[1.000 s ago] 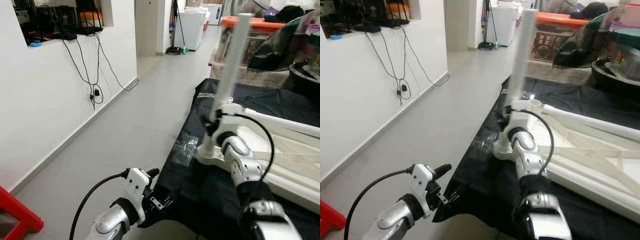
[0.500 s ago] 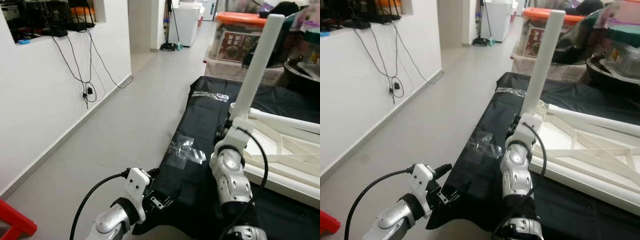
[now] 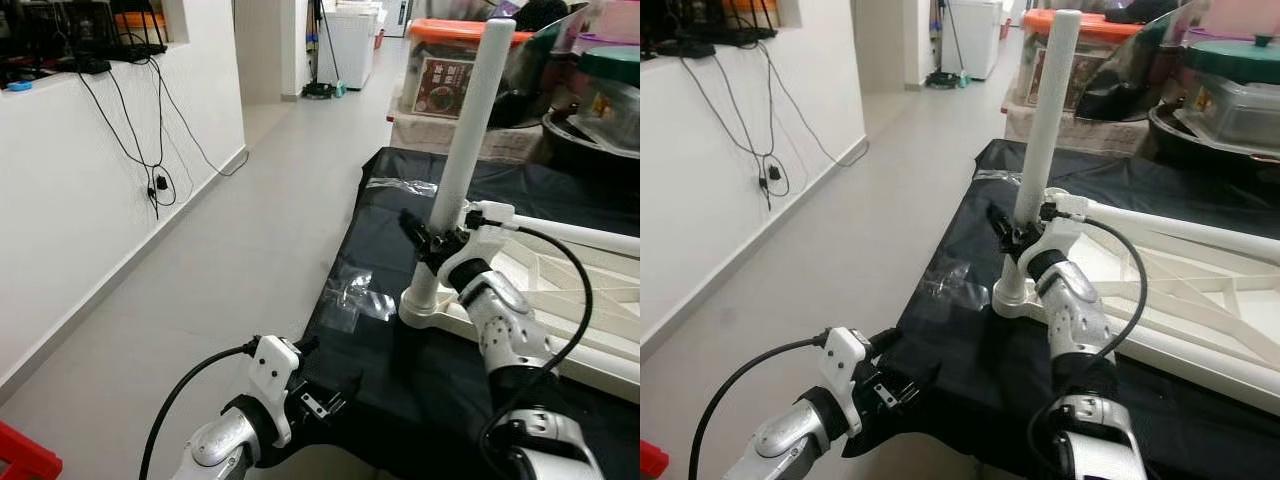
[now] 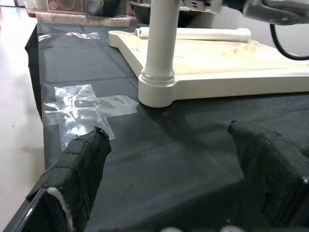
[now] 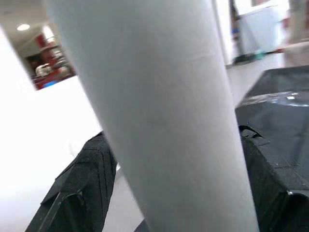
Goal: Building children table
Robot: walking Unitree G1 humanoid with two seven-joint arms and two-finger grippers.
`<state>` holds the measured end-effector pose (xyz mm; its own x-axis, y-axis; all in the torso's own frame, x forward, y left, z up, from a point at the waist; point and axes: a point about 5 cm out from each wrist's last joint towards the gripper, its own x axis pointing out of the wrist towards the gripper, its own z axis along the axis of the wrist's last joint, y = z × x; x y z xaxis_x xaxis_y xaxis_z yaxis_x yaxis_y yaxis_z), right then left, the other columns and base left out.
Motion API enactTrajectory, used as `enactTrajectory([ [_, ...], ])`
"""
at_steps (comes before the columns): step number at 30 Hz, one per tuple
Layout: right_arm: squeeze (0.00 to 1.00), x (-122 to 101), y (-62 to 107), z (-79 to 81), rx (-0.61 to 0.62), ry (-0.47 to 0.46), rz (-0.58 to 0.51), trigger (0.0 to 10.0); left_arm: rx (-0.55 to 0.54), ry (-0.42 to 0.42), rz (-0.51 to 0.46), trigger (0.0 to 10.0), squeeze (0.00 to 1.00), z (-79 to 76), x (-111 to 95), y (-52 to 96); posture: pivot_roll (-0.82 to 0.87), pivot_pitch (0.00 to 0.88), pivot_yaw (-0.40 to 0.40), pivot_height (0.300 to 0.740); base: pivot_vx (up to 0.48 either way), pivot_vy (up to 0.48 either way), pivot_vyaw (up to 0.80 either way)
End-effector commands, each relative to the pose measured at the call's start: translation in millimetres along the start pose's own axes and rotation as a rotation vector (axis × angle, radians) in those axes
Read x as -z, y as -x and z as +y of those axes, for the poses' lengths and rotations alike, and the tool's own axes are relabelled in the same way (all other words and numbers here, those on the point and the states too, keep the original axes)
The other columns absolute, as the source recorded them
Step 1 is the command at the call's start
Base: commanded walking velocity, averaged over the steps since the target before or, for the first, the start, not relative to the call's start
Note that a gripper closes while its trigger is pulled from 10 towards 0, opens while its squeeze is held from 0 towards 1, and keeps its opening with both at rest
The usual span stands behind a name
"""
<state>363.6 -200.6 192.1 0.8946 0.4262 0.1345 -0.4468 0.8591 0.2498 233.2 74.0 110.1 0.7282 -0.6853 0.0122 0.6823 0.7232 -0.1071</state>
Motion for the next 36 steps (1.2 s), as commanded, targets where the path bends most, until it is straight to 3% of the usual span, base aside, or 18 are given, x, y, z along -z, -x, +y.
enactTrajectory([
  [1,0.0,13,-4.6,14.4,-0.128,-0.039,0.056,10.0,-0.006,0.011,0.012,10.0,0.0,1.2,3,0.0,0.02,0.001,-0.045,0.74,0.0,0.0,0.0],
  [2,0.0,17,-0.2,21.7,-0.298,-0.026,0.13,10.0,-0.007,0.011,0.012,10.0,0.0,1.3,3,0.1,0.03,0.0,-0.046,0.74,0.0,0.0,0.0],
  [3,0.0,17,-0.2,21.7,-0.298,-0.026,0.13,10.0,-0.007,0.011,0.012,10.0,0.0,1.3,3,0.1,0.03,0.0,-0.046,0.74,0.0,0.0,0.0],
  [5,0.0,27,4.5,37.0,-0.574,0.02,0.263,10.0,-0.013,0.009,0.012,10.0,0.0,1.7,3,0.7,0.04,0.0,-0.052,0.74,0.0,0.0,0.0],
  [14,0.0,23,-4.6,52.0,-0.801,0.072,0.312,10.0,-0.014,0.014,0.015,10.0,0.0,1.0,4,1.5,0.04,0.0,-0.053,0.74,0.0,0.0,0.0],
  [16,0.0,18,-6.9,53.5,-0.835,0.072,0.294,0.0,-0.012,0.016,0.016,10.0,0.0,0.5,5,1.5,0.04,0.0,-0.052,0.74,0.0,0.0,0.0],
  [26,0.0,16,-1.8,53.7,-0.892,0.075,0.289,0.0,-0.007,0.021,0.018,10.0,0.0,-0.8,6,1.9,0.04,0.0,-0.054,0.74,0.0,0.0,0.0],
  [31,0.0,24,-6.1,50.8,-0.703,0.108,0.22,0.0,-0.006,0.023,0.018,10.0,0.0,-1.0,6,1.8,0.04,0.0,-0.054,0.74,0.0,0.0,0.0],
  [32,0.0,23,-16.2,42.1,-0.448,0.12,0.158,0.0,-0.005,0.024,0.019,10.0,0.0,-0.8,6,1.9,0.03,0.0,-0.05,0.74,0.0,0.0,0.0],
  [34,0.0,23,-16.2,42.1,-0.448,0.12,0.158,0.0,-0.005,0.024,0.019,10.0,0.0,-0.8,6,1.9,0.03,0.0,-0.05,0.74,0.0,0.0,0.0],
  [36,0.0,12,-23.2,15.0,0.144,0.171,0.026,0.0,-0.003,0.023,0.021,10.0,0.0,-0.1,5,2.3,0.03,0.0,-0.045,0.74,0.0,0.0,0.0],
])
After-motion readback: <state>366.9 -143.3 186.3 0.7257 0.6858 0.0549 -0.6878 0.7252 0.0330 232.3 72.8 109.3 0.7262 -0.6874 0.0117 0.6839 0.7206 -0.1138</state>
